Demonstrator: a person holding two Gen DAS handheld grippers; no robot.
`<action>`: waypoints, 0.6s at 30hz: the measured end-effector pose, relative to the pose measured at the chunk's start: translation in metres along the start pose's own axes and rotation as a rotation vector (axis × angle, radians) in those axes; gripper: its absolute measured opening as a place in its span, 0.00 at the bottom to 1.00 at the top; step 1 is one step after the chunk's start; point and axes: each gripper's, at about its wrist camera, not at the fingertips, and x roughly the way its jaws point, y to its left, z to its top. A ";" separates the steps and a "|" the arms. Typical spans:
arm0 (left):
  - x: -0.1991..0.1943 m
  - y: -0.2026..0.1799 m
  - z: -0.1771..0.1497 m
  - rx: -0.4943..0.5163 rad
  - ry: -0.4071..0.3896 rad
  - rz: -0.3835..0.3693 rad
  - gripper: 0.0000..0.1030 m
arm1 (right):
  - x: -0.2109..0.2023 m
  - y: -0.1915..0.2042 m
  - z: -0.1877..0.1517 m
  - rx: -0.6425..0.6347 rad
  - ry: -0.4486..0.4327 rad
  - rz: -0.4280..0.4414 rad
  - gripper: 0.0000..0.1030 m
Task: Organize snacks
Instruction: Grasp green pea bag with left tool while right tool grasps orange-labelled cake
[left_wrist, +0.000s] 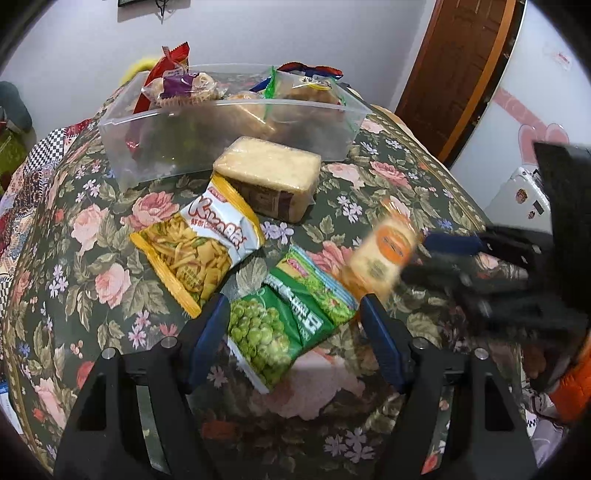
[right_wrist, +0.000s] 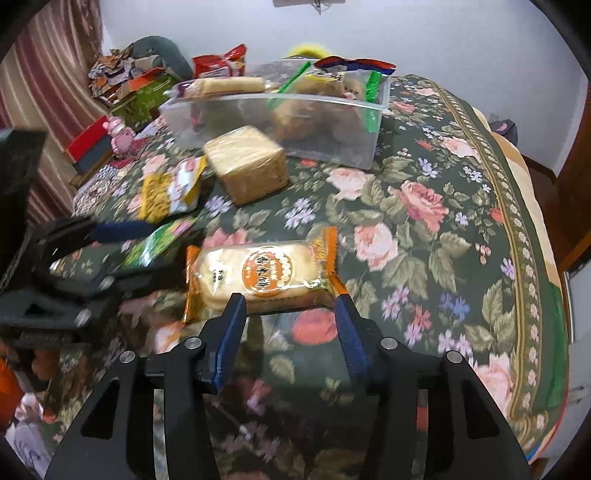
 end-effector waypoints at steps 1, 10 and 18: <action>-0.001 0.000 -0.002 -0.002 0.002 -0.001 0.70 | 0.002 -0.002 0.003 0.009 -0.004 -0.001 0.45; 0.005 0.007 -0.003 -0.018 -0.003 0.061 0.68 | 0.008 -0.002 0.021 0.088 0.006 0.082 0.48; 0.014 0.007 0.002 -0.008 -0.028 0.092 0.46 | 0.028 0.015 0.037 0.094 0.025 0.088 0.71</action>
